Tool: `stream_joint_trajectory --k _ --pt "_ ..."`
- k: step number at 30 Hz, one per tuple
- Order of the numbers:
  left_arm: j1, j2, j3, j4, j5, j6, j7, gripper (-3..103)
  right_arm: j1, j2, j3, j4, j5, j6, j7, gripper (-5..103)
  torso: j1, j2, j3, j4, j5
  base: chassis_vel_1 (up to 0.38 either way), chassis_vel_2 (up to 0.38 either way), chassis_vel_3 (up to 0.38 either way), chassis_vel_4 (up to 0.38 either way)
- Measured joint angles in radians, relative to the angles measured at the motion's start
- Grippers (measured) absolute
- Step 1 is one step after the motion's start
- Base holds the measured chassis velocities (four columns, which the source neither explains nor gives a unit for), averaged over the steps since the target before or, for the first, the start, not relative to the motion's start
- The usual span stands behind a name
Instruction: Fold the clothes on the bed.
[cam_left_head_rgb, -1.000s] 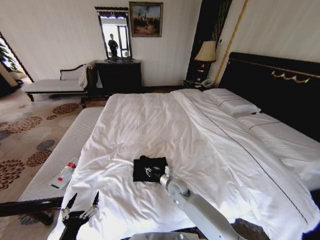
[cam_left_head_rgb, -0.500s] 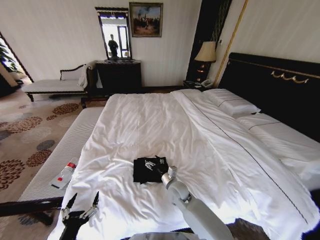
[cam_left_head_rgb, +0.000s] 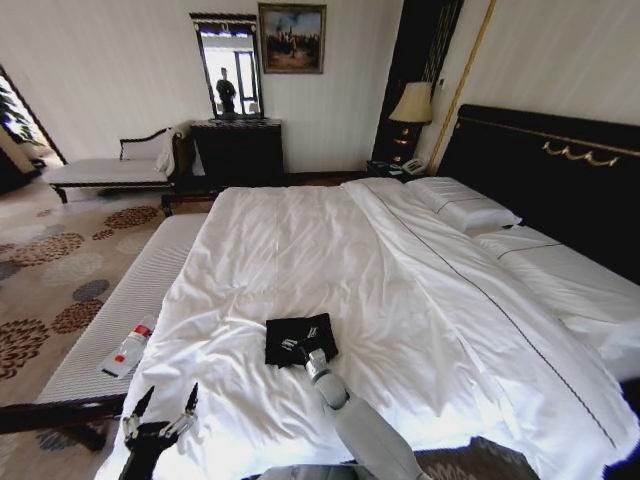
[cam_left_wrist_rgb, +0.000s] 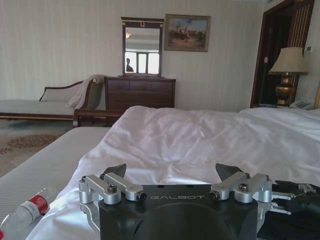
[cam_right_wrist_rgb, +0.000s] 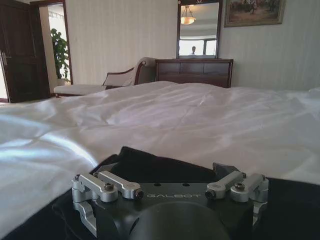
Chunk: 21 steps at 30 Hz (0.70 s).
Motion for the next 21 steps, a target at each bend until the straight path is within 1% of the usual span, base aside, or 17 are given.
stream_joint_trajectory --k 5,7,8,9,10,11,14,15,16,18,19,20,21 --pt "0.000 0.000 0.000 0.000 0.000 0.000 0.000 100 -0.022 -0.031 0.011 0.079 -0.004 0.006 0.032 100 0.000 0.000 0.000 -0.0001 -0.0001 0.000 0.000 0.000 0.000" --pt "0.000 0.000 0.000 0.000 0.000 0.000 0.000 100 -0.054 -0.074 0.046 0.133 -0.013 0.019 0.041 100 0.000 0.000 0.000 -0.0005 -0.0001 0.000 0.000 0.000 0.000" --pt "0.000 0.000 0.000 0.000 0.000 0.000 0.000 100 -0.075 -0.102 0.078 0.162 -0.030 0.032 0.043 100 0.000 0.000 0.000 -0.0008 0.0001 0.000 0.000 0.000 0.000" --pt "0.000 0.000 0.000 0.000 0.000 0.000 0.000 100 -0.099 -0.127 0.114 0.188 -0.041 0.045 0.043 100 0.000 0.000 0.000 -0.0003 0.0000 0.000 0.000 0.000 0.000" --pt "0.000 0.000 0.000 0.000 0.000 0.000 0.000 100 -0.129 -0.151 0.152 0.215 -0.050 0.055 0.044 100 0.000 0.000 0.000 -0.0006 0.0001 0.000 0.000 0.000 0.000" --pt "0.000 0.000 0.000 0.000 0.000 0.000 0.000 100 -0.129 -0.151 0.152 0.215 -0.050 0.055 0.044 100 0.000 0.000 0.000 -0.0006 0.0001 0.000 0.000 0.000 0.000" --pt "0.000 0.000 0.000 0.000 0.000 0.000 0.000 100 -0.240 -0.210 0.311 0.291 -0.087 0.093 0.040 100 0.000 0.000 0.000 -0.0008 0.0000 0.000 0.000 0.000 0.000" --pt "0.000 0.000 0.000 0.000 0.000 0.000 0.000 100 -0.240 -0.210 0.311 0.291 -0.087 0.093 0.040 100 0.000 0.000 0.000 -0.0008 0.0000 0.000 0.000 0.000 0.000" --pt "0.000 0.000 0.000 0.000 0.000 0.000 0.000 100 -0.296 -0.229 0.390 0.323 -0.101 0.107 0.036 100 0.000 0.000 0.000 -0.0008 0.0001 0.000 0.000 0.000 0.000" --pt "0.000 0.000 0.000 0.000 0.000 0.000 0.000 100 -0.370 -0.252 0.503 0.379 -0.105 0.126 0.034 100 0.000 0.000 0.000 -0.0010 0.0004 0.000 0.000 0.000 0.000" --pt "0.000 0.000 0.000 0.000 0.000 0.000 0.000 100 -0.412 -0.264 0.565 0.412 -0.107 0.140 0.033 100 0.000 0.000 0.000 -0.0002 0.0000 0.000 0.000 0.000 0.000" --pt "0.000 0.000 0.000 0.000 0.000 0.000 0.000 100 -0.454 -0.274 0.613 0.442 -0.108 0.149 0.029 100 0.000 0.000 0.000 -0.0005 -0.0002 0.000 0.000 0.000 0.000" --pt "0.000 0.000 0.000 0.000 0.000 0.000 0.000 100 -0.454 -0.274 0.613 0.442 -0.108 0.149 0.029 100 0.000 0.000 0.000 -0.0005 -0.0002 0.000 0.000 0.000 0.000"
